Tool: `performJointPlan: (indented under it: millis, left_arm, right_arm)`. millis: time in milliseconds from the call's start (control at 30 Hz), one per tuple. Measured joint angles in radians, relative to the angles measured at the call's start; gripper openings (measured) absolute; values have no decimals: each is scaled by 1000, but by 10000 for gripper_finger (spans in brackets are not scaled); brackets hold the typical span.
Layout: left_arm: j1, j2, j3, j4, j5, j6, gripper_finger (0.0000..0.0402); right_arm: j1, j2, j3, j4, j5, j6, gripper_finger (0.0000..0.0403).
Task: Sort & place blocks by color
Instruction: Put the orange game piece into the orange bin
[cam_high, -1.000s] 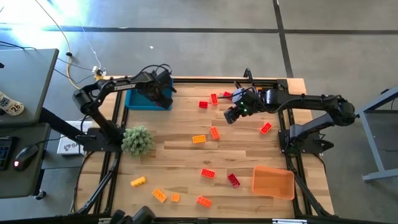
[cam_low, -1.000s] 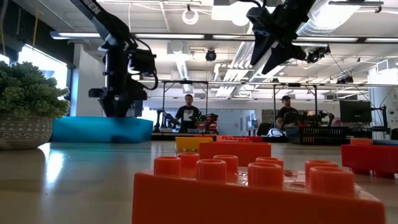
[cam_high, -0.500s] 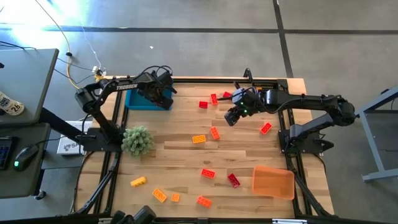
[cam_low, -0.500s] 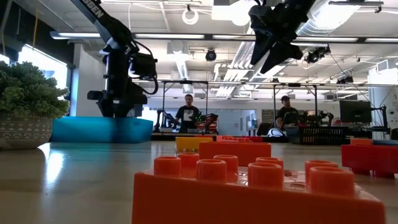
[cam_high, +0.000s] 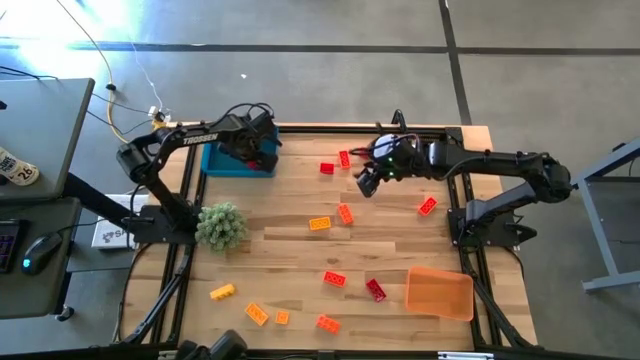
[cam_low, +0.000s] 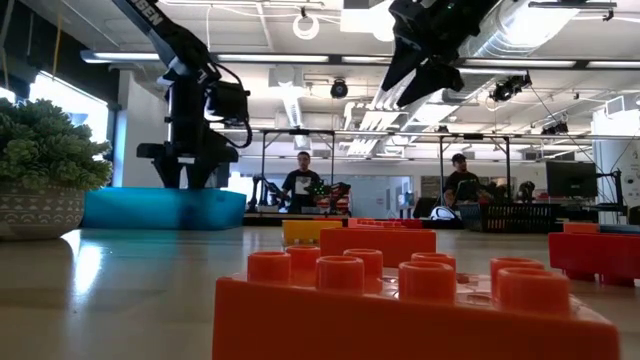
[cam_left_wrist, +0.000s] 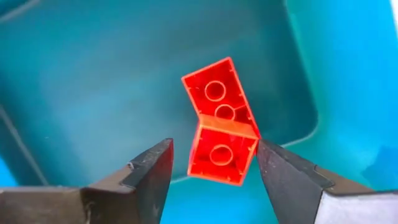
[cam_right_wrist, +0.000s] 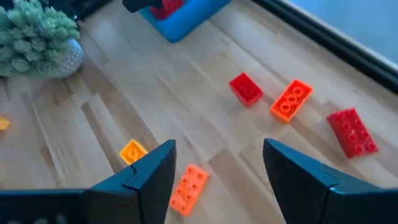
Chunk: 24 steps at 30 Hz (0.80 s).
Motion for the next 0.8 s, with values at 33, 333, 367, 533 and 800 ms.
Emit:
performJointPlan:
  millis: [33,333,367,533,800]
  left_arm:
    - [3,-14,0,0,0,0,217]
    - [4,-183,1,0,1,31,216]
    - [4,-202,1,0,5,31,216]
    - [3,-311,1,0,44,34,216]
    - [3,-438,1,0,63,34,216]
  right_arm:
    - [-5,0,0,7,0,-8,232]
    - [-25,0,0,51,-1,13,236]
    - [-25,1,0,59,-1,16,236]
    - [-24,32,0,159,-86,63,236]
    - [-13,148,0,205,-145,154,236]
